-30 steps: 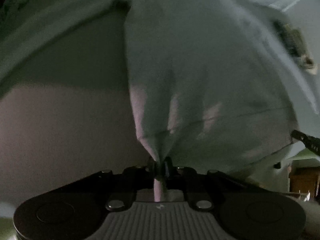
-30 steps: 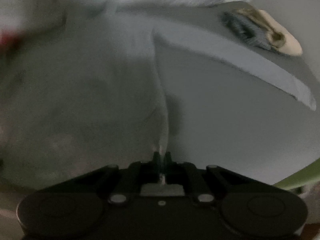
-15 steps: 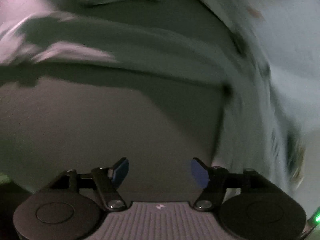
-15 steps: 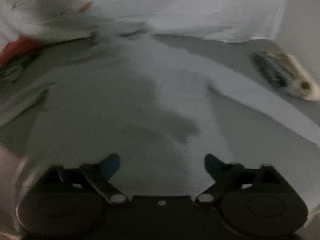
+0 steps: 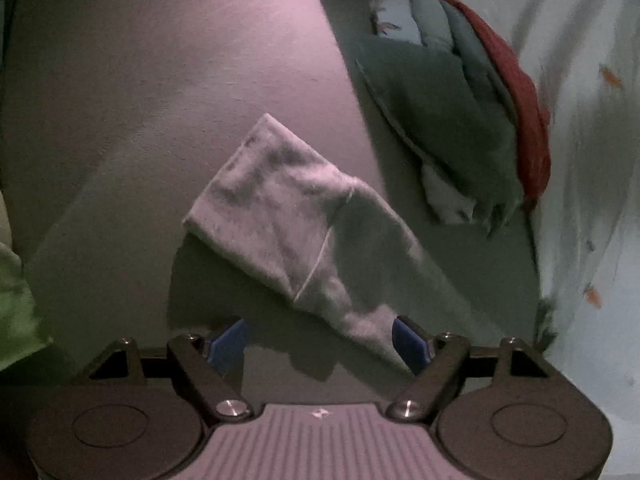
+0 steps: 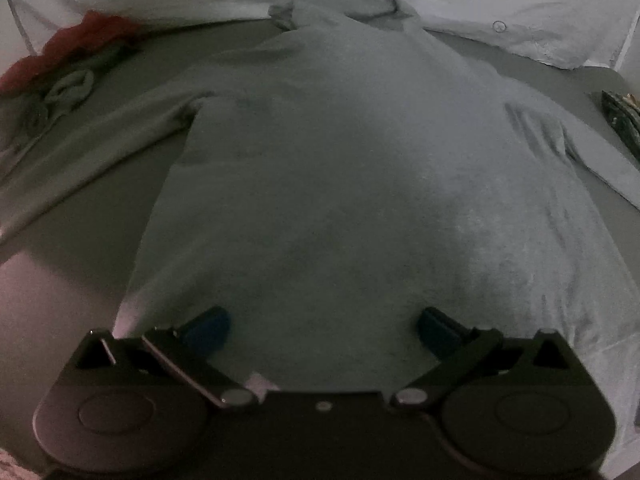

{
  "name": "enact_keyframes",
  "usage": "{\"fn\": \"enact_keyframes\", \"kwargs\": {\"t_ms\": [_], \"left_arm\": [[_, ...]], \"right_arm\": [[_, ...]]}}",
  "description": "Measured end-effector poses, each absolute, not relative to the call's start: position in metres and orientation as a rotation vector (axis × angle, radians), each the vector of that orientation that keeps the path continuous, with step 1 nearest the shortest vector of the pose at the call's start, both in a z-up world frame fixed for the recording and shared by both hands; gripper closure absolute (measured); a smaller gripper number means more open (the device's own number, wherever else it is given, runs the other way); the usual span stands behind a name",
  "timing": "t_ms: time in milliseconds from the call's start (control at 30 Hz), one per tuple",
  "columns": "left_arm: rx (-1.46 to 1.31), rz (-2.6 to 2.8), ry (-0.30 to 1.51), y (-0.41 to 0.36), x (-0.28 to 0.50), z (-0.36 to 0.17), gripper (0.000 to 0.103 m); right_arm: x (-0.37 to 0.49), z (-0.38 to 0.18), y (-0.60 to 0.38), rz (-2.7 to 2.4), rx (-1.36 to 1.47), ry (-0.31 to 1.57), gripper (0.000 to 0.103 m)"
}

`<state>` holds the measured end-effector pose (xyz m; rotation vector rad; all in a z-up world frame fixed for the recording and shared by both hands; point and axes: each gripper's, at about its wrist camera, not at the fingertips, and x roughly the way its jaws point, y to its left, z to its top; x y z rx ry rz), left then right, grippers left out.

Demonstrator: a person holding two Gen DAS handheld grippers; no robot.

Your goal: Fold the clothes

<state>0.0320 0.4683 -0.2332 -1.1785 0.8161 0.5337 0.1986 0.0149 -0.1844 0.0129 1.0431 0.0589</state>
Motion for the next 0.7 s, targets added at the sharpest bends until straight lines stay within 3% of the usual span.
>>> {"fn": "enact_keyframes", "kwargs": {"t_ms": [367, 500, 633, 700], "left_arm": [[-1.230, 0.604, 0.706, 0.480, 0.049, -0.235, 0.028], [-1.198, 0.652, 0.717, 0.467, 0.063, -0.241, 0.036], [-1.156, 0.702, 0.752, 0.462, 0.064, -0.237, 0.054], [-1.155, 0.712, 0.768, 0.463, 0.064, -0.237, 0.055]], "right_arm": [[0.193, -0.186, 0.017, 0.057, 0.007, 1.037, 0.000], [0.191, -0.187, 0.017, 0.066, 0.006, 1.034, 0.000], [0.189, -0.188, 0.016, 0.080, 0.001, 1.022, 0.000], [0.188, -0.188, 0.015, 0.086, -0.001, 1.013, 0.000]]}}
